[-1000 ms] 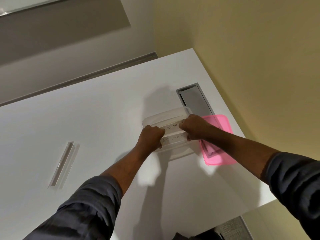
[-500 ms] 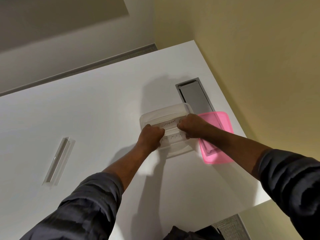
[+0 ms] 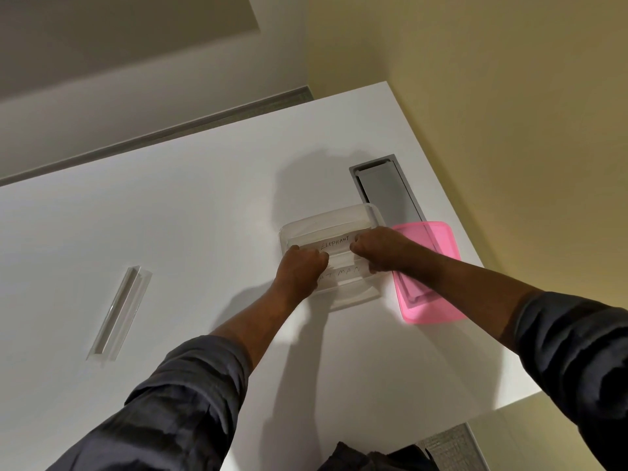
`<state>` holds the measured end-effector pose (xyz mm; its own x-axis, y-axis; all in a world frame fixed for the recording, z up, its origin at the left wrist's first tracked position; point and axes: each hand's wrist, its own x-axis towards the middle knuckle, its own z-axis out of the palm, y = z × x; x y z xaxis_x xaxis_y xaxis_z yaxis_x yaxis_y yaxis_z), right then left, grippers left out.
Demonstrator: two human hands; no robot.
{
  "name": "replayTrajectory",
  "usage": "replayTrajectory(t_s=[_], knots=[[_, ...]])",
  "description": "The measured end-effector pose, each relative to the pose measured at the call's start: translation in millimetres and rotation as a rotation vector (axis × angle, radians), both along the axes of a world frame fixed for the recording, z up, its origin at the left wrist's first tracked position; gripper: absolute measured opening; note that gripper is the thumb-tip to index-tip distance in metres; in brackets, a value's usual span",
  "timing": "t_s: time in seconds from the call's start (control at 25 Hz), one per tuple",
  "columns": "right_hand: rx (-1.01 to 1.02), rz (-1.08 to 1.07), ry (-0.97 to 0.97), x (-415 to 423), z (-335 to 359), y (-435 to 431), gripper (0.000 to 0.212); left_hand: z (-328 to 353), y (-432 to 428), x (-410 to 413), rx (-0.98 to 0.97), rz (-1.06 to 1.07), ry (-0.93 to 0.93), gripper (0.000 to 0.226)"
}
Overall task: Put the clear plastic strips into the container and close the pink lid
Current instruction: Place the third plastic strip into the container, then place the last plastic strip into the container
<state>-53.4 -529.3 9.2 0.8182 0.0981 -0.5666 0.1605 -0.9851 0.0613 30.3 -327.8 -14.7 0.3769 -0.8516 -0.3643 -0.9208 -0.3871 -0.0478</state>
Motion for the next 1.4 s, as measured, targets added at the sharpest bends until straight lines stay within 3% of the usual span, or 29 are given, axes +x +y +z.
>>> replayTrajectory(t_s=[0.2,0.36,0.48,0.72,1.12,1.4], knots=[[0.193,-0.119,-0.115,1.0,11.5,-2.5,0.054,17.3,13.7,6.1,-0.210,0.149,0.104,0.042],[0.352,-0.258,-0.291,7.8,28.2,10.4,0.041,47.4,43.0,12.2,-0.515,0.344,0.186,0.022],[0.382,-0.296,-0.328,19.1,44.6,40.8,0.032,64.5,75.2,12.9,-0.639,0.452,0.141,0.013],[0.452,-0.208,-0.347,51.3,59.6,126.7,0.032,70.3,154.8,15.1,-0.625,0.629,0.154,0.013],[0.583,-0.153,-0.181,105.4,38.7,282.0,0.035,58.4,315.1,56.7,-0.587,1.049,0.103,0.014],[0.723,-0.286,-0.031,127.4,7.8,375.8,0.033,31.3,410.4,72.8,-0.538,1.248,0.087,0.030]])
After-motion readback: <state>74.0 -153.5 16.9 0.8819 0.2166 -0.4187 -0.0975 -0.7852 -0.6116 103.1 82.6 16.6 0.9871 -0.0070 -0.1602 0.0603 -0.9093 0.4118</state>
